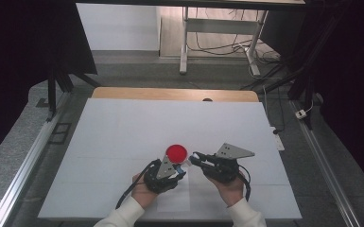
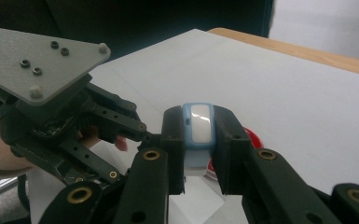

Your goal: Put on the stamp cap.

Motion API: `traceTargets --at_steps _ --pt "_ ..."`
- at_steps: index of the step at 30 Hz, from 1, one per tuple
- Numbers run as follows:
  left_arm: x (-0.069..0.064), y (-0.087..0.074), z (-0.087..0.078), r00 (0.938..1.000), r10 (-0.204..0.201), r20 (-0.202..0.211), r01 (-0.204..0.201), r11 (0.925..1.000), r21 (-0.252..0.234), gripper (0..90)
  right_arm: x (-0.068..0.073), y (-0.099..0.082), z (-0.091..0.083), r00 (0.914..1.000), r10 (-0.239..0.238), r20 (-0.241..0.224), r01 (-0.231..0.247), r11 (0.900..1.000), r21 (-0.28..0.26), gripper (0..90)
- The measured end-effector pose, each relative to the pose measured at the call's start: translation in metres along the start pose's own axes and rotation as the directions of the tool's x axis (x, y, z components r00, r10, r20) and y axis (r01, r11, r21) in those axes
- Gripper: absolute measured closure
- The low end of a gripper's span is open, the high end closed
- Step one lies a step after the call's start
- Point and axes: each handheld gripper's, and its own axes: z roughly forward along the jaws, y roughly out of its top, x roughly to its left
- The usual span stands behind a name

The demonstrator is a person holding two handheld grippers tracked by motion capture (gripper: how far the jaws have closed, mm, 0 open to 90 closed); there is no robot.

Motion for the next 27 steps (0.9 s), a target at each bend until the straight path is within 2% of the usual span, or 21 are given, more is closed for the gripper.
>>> traceTargets --at_steps 17,27 --pt "-0.002 -0.001 -0.001 0.9998 0.004 -0.022 -0.004 0.9999 -0.015 64.3 0.01 -0.006 0.012 0.9984 0.032 -0.046 -0.031 0.9991 0.029 74.8" --pt "-0.004 -0.001 -0.002 0.9993 0.007 -0.036 -0.008 0.9996 -0.025 64.3 0.012 -0.008 0.014 0.9966 0.073 -0.037 -0.072 0.997 0.028 74.8"
